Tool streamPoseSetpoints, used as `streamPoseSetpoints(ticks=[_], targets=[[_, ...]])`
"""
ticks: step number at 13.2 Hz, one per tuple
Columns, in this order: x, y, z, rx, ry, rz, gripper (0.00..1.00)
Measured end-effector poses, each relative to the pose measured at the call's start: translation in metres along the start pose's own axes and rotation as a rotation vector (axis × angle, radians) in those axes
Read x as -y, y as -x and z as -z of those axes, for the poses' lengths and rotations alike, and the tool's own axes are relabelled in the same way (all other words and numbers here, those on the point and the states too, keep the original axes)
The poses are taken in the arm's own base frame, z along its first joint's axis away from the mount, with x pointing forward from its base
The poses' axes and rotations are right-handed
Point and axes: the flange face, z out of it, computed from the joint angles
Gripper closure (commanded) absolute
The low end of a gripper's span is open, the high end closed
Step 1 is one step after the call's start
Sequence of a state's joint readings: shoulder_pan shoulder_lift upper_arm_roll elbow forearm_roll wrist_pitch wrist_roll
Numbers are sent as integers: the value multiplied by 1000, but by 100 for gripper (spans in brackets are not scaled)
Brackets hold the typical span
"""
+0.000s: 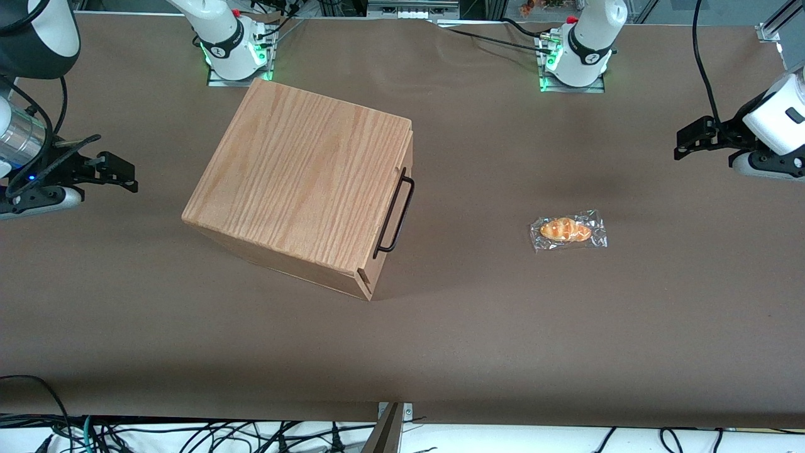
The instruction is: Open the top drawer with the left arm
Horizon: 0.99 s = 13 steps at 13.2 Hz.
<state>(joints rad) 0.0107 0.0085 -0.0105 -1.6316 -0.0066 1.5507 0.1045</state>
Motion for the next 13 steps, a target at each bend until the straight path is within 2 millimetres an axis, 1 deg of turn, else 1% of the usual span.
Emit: streamPoseSetpoints(ticks=[4, 9, 13], targets=[[0, 0, 0, 0, 0, 0, 0], [-6, -1, -1, 4, -1, -12, 0], [-8, 1, -3, 28, 2, -13, 0]])
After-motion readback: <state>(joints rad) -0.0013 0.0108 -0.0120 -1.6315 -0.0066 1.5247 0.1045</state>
